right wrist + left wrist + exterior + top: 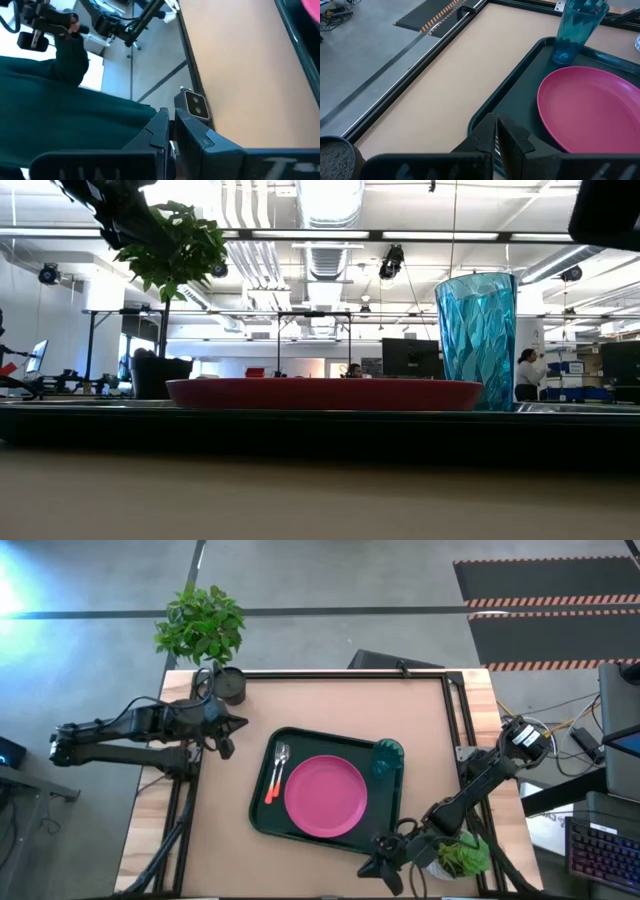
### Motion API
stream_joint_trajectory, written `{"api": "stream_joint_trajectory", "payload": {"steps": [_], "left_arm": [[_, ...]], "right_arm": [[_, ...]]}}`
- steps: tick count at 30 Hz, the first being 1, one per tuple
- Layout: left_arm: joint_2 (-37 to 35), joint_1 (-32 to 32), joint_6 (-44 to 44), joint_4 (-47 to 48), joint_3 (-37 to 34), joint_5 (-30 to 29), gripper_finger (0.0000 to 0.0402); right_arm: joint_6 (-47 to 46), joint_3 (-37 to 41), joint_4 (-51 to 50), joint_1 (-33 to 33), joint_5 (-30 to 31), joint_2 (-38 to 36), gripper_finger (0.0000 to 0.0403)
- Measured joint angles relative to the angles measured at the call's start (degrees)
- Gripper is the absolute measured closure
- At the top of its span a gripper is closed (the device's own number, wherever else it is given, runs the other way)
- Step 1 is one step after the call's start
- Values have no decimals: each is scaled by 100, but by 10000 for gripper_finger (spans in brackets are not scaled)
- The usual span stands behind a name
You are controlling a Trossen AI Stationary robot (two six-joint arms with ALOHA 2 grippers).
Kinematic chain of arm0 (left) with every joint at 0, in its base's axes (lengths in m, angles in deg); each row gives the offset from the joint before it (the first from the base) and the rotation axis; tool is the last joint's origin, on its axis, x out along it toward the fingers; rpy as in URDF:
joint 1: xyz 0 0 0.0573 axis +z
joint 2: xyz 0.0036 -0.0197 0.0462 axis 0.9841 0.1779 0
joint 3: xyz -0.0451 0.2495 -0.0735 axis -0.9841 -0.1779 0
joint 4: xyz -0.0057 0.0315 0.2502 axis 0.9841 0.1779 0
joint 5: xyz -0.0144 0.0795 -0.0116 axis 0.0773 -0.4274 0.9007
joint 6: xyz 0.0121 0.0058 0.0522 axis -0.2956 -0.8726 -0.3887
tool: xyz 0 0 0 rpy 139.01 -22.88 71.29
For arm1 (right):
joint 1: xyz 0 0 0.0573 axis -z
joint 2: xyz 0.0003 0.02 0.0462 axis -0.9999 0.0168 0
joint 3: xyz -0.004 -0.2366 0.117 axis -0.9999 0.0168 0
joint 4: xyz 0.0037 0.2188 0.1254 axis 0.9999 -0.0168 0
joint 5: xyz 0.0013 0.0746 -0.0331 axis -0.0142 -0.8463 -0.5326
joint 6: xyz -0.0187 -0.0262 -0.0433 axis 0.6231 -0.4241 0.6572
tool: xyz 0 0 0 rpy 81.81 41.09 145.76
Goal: Pick and place plate/cup/fork/spoon on tray
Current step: Move the black tray to the center of the table
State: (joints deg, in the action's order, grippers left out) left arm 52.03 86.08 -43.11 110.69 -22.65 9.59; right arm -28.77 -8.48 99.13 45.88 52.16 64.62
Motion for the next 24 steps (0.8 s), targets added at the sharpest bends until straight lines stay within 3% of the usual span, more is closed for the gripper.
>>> {"api": "stream_joint_trajectory", "payload": {"steps": [5, 9, 16, 24], "left_arm": [[76, 0, 0, 2, -2, 0, 402], [127, 0, 0, 0, -2, -1, 402], [114, 0, 0, 2, -2, 0, 402], [118, 4, 0, 0, -2, 0, 402]], "right_arm": [[1207, 0, 153, -9, -17, -2, 381], [1673, 3, 205, -9, -470, -4, 381], [547, 211, -512, -10, -769, -7, 381], [228, 217, -1142, 2, -710, -2, 381]]}}
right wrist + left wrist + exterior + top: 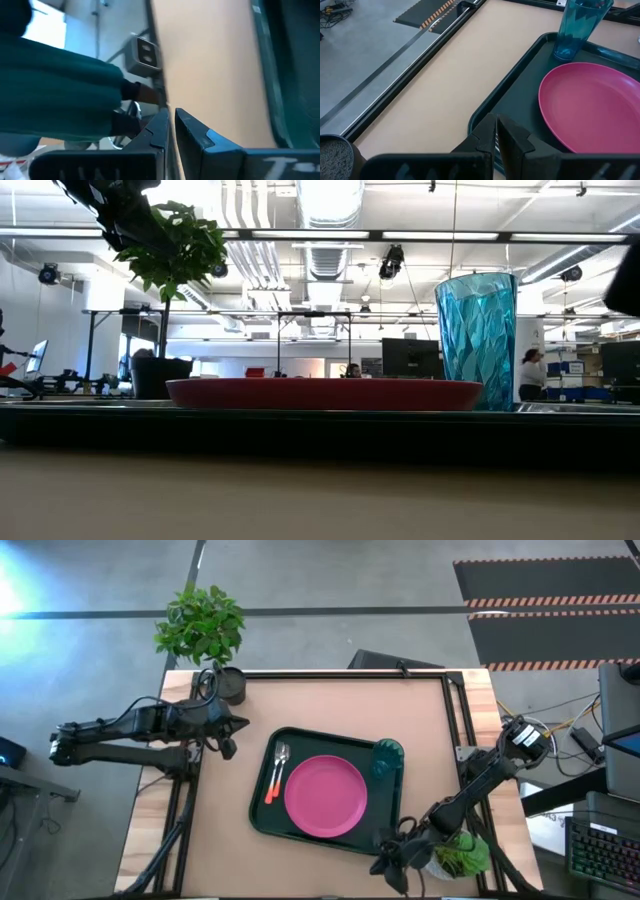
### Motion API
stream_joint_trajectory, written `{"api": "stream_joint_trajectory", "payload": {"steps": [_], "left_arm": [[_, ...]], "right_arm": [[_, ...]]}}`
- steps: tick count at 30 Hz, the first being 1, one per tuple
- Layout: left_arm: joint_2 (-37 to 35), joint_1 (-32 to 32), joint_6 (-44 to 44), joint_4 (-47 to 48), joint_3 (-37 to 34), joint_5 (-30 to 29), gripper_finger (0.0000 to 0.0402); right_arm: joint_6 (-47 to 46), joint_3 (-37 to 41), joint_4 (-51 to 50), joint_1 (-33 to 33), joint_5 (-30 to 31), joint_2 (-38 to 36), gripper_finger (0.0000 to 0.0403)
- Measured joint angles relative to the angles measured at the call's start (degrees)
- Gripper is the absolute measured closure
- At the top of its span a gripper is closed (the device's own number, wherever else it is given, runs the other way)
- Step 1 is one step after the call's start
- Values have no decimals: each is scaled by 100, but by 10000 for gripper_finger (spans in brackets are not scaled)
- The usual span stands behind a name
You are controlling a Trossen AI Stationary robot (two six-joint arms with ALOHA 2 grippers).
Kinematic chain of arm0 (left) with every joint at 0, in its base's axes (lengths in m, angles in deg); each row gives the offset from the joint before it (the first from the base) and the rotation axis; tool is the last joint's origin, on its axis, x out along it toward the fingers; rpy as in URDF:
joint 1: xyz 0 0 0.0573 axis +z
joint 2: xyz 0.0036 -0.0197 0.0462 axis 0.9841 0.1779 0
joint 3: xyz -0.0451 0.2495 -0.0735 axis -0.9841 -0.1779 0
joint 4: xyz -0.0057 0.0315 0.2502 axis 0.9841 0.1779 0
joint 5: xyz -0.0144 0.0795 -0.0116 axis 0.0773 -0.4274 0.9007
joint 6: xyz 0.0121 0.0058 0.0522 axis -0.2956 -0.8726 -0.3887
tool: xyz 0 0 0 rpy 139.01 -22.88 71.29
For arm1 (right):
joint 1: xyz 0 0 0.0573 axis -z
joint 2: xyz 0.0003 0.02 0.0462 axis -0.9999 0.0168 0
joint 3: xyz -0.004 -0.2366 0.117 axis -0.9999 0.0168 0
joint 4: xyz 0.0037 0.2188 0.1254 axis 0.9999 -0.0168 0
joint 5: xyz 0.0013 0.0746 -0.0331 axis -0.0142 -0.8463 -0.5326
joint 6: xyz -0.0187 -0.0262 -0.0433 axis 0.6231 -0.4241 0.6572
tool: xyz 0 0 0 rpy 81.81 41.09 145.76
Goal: Pick and place plate/cup/fork/spoon on tray
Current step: Move the black tray to the center of the table
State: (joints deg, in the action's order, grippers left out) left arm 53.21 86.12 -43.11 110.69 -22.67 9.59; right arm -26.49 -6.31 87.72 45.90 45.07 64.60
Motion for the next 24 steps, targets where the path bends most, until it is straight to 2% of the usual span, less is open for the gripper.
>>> {"api": "stream_joint_trajectory", "payload": {"steps": [9, 14, 21, 24], "left_arm": [[4, 0, 0, 2, 0, -2, 402], [4, -2, 0, 0, 0, -2, 402], [7, -7, 1, 0, 0, -2, 402], [4, -5, 2, 1, 0, -2, 402]], "right_arm": [[-466, 0, -750, 2, 149, 7, 381], [-1126, 0, -1533, 31, 167, 9, 381], [-1179, 0, -1441, 31, 157, 9, 381], [-1132, 0, -1066, 31, 158, 82, 381]]}}
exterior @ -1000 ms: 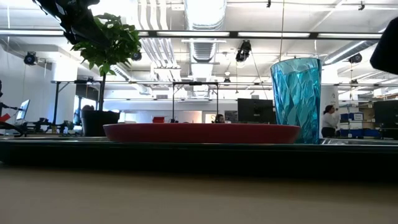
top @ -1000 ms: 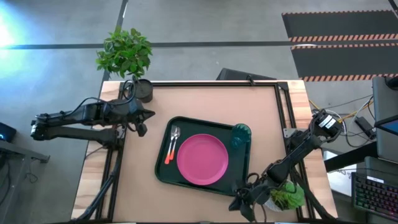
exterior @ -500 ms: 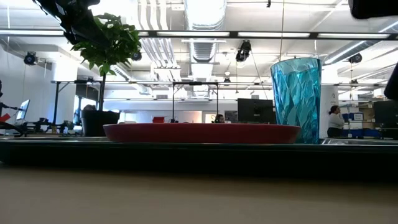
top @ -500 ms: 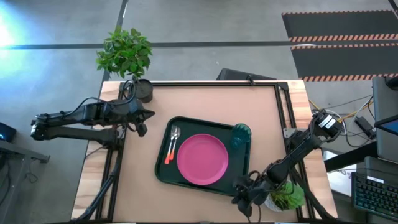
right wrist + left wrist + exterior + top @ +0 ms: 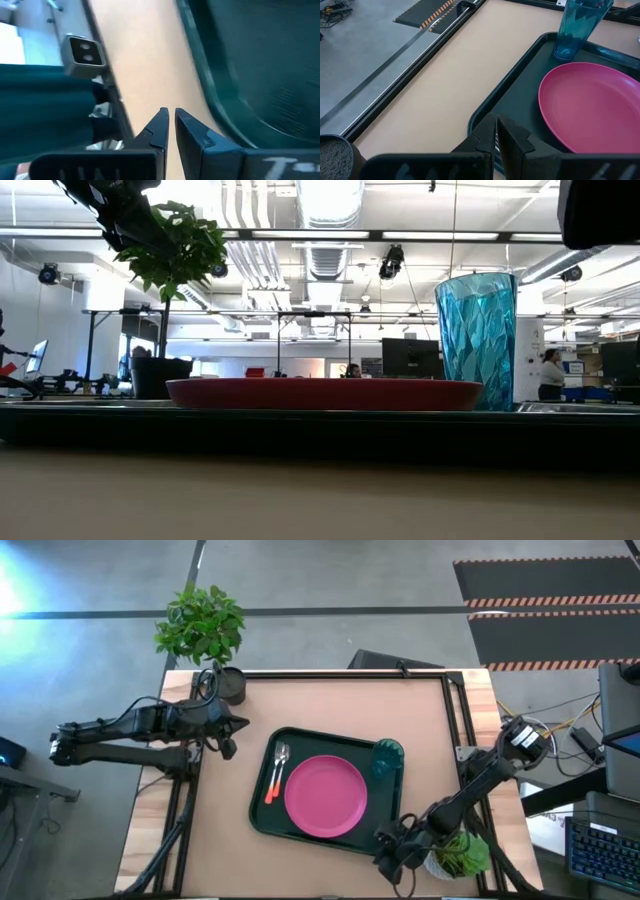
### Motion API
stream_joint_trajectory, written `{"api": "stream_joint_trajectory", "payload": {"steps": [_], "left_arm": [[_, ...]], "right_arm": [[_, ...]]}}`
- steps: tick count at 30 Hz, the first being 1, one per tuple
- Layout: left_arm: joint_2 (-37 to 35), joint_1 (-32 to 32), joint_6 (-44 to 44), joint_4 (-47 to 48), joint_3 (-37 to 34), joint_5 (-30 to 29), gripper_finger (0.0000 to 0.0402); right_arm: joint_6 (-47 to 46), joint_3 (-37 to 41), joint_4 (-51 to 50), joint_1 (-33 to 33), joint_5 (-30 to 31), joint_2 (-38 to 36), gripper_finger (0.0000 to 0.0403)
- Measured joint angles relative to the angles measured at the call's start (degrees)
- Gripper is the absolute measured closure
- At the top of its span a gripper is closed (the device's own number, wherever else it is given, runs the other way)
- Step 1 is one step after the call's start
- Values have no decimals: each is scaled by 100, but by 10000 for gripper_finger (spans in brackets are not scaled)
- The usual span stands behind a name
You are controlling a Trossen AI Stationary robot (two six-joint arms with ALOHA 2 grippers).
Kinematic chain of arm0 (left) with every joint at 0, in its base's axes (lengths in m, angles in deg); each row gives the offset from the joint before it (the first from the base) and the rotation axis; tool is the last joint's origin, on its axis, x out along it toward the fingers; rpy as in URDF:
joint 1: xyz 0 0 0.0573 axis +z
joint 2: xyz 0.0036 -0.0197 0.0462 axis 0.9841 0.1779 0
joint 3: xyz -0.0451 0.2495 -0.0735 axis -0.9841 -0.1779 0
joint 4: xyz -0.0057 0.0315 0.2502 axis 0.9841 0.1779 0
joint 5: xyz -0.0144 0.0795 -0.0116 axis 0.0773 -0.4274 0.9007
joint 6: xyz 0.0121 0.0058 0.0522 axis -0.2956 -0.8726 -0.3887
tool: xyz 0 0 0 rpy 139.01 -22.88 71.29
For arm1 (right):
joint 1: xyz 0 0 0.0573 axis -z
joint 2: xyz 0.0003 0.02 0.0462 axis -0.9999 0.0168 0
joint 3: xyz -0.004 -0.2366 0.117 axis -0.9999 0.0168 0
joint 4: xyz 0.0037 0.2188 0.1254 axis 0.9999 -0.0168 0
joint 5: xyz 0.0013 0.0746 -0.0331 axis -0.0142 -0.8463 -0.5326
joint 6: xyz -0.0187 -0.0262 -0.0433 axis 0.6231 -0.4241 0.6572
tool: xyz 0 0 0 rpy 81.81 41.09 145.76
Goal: Pick and place plate/cup/fork/spoon on tray
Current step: Move the black tray to the center of the table
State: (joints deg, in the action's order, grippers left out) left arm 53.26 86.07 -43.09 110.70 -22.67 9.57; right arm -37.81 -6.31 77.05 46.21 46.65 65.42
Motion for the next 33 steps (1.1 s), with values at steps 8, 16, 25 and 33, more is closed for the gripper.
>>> {"api": "stream_joint_trajectory", "payload": {"steps": [8, 16, 25, 33], "left_arm": [[-4, 1, 0, -1, 0, 0, 402], [2, 1, 2, -5, 0, 0, 402], [2, 5, 2, -5, 0, 0, 402], [2, 5, 2, -3, 0, 2, 402]], "right_arm": [[18, -46, 1184, -12, -12, 949, 381], [308, -31, 1504, -7, -117, 1118, 381], [542, 24, 542, 4, -151, 360, 381], [836, 20, -596, -77, 22, -658, 381]]}}
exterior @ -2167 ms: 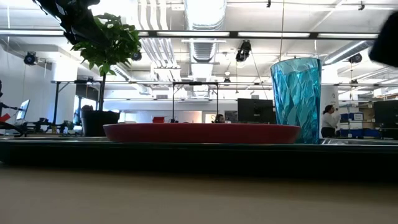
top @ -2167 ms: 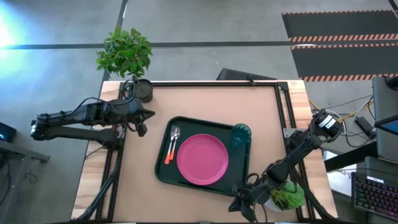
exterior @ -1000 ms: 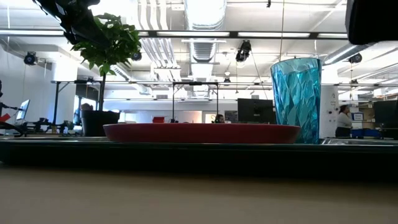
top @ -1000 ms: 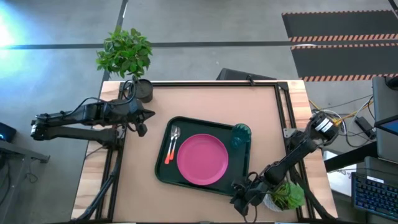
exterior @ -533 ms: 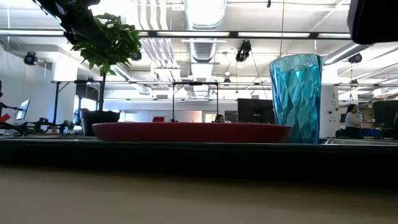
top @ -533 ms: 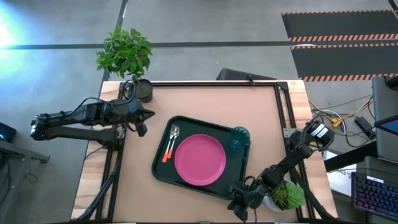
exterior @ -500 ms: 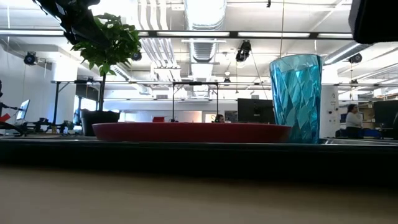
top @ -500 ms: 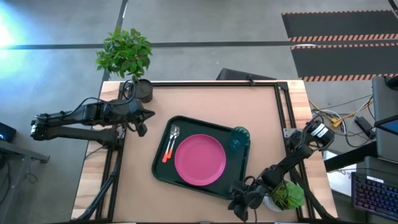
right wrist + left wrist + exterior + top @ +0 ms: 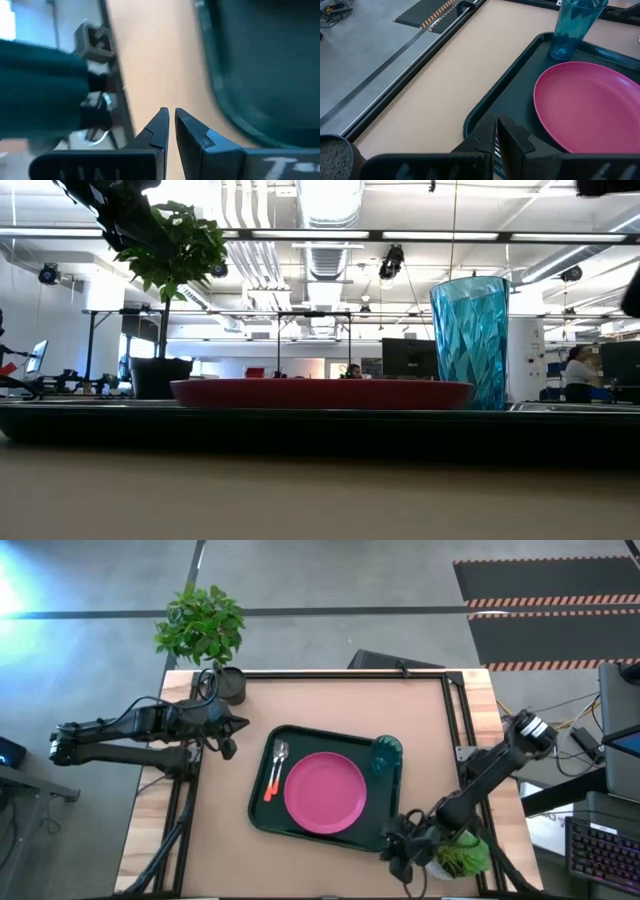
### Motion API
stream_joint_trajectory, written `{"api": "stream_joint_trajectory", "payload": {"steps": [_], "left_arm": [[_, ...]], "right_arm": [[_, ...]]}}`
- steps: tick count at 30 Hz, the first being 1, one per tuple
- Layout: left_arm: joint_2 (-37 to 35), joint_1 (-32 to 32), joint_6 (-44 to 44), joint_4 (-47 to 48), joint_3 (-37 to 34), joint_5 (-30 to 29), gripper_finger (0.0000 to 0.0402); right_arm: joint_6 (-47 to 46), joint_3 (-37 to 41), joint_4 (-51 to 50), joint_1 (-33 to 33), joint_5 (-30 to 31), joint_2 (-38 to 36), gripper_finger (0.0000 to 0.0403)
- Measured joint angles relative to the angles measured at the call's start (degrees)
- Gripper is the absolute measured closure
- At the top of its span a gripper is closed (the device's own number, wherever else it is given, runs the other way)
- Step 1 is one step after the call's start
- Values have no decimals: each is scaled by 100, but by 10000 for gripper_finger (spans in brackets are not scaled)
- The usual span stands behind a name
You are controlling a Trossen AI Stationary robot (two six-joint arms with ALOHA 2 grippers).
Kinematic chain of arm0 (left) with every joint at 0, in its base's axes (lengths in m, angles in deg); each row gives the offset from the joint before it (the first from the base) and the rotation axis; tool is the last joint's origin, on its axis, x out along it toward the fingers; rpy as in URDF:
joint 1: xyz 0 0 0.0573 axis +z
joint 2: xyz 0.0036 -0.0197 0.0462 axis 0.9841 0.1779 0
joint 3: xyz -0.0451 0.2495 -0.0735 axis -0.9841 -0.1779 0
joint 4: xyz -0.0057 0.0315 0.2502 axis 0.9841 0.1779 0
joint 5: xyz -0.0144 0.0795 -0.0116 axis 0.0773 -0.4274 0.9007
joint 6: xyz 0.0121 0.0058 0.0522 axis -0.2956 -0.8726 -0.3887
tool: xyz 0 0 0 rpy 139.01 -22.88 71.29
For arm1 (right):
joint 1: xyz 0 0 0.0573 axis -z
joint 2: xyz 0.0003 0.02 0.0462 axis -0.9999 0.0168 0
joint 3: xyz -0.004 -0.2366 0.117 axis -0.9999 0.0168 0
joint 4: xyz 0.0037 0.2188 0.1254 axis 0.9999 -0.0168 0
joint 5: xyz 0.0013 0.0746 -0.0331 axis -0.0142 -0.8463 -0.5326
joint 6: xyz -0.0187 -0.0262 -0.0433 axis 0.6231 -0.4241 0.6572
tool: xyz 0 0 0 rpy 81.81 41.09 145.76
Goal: Pick and place plate/cup/fork/spoon on tray
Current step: Move the black tray to the center of the table
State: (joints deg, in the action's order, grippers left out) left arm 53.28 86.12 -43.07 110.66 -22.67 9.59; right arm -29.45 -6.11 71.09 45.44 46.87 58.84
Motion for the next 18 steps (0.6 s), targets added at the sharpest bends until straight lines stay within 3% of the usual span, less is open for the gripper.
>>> {"api": "stream_joint_trajectory", "payload": {"steps": [5, 10, 14, 18], "left_arm": [[0, -2, 0, 2, 0, 0, 402], [0, -2, 0, 7, 0, 0, 402], [0, -5, -2, 5, 0, 0, 402], [0, -4, -2, 7, 0, 0, 402]], "right_arm": [[188, -26, 71, 2, 706, -287, 381], [255, -20, 470, 1, 831, 36, 381], [306, -20, 1458, -1, 777, 620, 381], [367, -20, 3099, -18, 411, 1312, 381]]}}
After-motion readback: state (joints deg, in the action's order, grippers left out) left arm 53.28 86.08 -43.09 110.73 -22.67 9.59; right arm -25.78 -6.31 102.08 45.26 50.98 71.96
